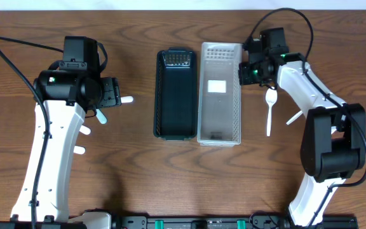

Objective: Pack container
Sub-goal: 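Lower right gripper and grasp the upright white spoon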

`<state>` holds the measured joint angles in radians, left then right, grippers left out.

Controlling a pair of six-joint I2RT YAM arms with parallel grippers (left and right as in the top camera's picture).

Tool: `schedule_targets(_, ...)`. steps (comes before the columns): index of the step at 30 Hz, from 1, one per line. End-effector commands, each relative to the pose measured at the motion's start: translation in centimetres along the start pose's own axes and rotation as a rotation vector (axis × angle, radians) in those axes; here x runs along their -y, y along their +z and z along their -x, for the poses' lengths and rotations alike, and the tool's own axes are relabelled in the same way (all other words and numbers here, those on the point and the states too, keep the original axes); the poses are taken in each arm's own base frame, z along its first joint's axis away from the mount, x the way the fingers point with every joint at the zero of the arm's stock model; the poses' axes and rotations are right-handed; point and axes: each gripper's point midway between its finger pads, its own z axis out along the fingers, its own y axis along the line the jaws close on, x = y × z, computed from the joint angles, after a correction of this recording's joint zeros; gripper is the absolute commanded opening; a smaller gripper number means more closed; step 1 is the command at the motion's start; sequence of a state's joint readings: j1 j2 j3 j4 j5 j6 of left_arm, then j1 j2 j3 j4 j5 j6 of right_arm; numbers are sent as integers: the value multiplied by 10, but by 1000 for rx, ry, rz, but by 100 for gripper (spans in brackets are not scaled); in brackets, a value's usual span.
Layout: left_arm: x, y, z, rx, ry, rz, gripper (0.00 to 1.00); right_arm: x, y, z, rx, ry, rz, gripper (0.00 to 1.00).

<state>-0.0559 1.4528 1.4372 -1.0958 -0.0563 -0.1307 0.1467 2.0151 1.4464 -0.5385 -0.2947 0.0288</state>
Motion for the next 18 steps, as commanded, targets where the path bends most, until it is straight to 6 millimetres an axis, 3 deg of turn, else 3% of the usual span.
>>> schedule_targets(1,-1,-7,6,25,-1,4,75,-15,-3,9,24,-42,62,4)
schedule_targets(5,-1,-7,6,25,0,4,75,-25,-4,8,20,-71,121,4)
schedule_targets(8,-1,-7,7,28,-1,4,76,-15,-4,9,22,-59,81,19)
schedule_targets(10,-1,-7,7,28,-1,4,77,12,-6,9,24,-2,-46,22)
schedule_targets(12,-1,-7,7,28,-1,4,96,43,-15,10,35,79,-184,26)
schedule_targets(15,-1,-7,7,28,-1,4,98,83,-47,15,73,162,-339,33)
schedule_targets(18,-1,-7,7,28,-1,4,98,105,-88,23,120,207,-399,43)
